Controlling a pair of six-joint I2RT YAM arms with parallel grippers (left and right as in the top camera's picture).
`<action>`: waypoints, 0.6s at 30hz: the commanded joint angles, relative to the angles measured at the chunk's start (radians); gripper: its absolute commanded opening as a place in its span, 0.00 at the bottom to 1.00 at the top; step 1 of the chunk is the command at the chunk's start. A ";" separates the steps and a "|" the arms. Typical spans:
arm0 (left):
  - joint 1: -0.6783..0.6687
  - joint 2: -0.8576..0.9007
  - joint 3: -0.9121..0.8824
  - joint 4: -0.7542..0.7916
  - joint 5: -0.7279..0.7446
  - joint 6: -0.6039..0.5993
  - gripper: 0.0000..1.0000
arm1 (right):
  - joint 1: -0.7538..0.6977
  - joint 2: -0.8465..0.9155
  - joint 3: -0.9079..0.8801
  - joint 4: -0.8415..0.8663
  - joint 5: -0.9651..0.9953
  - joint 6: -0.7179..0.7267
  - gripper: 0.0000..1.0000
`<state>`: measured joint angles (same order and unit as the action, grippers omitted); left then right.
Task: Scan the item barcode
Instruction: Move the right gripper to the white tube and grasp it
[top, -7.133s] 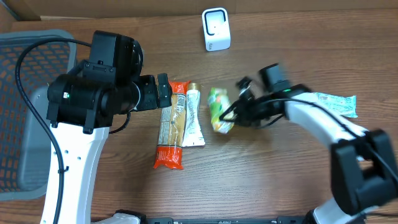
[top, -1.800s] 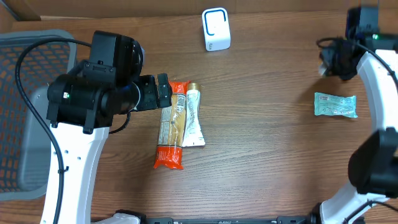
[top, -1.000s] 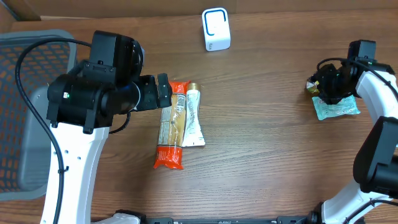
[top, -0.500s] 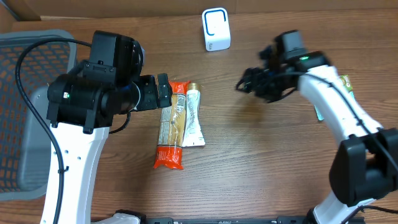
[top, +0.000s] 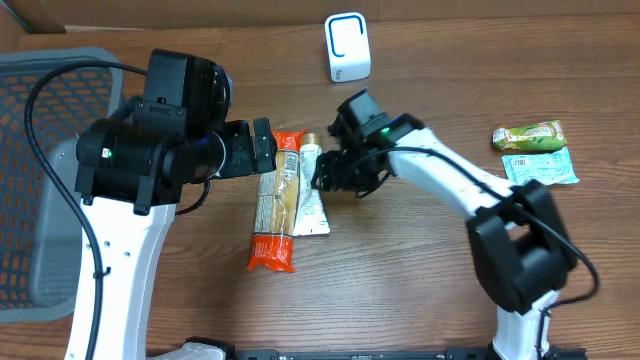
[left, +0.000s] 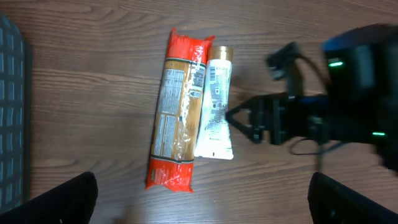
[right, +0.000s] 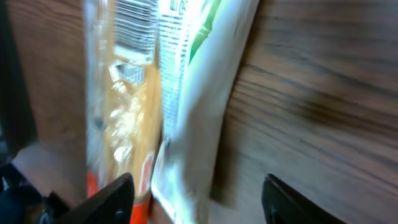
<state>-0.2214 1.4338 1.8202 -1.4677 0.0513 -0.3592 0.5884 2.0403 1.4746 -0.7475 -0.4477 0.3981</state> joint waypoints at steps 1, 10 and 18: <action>-0.002 0.002 0.015 0.002 -0.003 0.023 1.00 | 0.027 0.059 0.017 0.038 0.018 0.079 0.63; -0.002 0.002 0.015 0.002 -0.003 0.023 0.99 | 0.042 0.118 0.017 0.097 0.032 0.127 0.11; -0.002 0.002 0.015 0.002 -0.003 0.023 1.00 | -0.034 0.072 0.017 0.090 -0.248 0.010 0.04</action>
<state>-0.2214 1.4338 1.8202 -1.4677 0.0509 -0.3592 0.6098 2.1368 1.4860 -0.6525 -0.5198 0.5034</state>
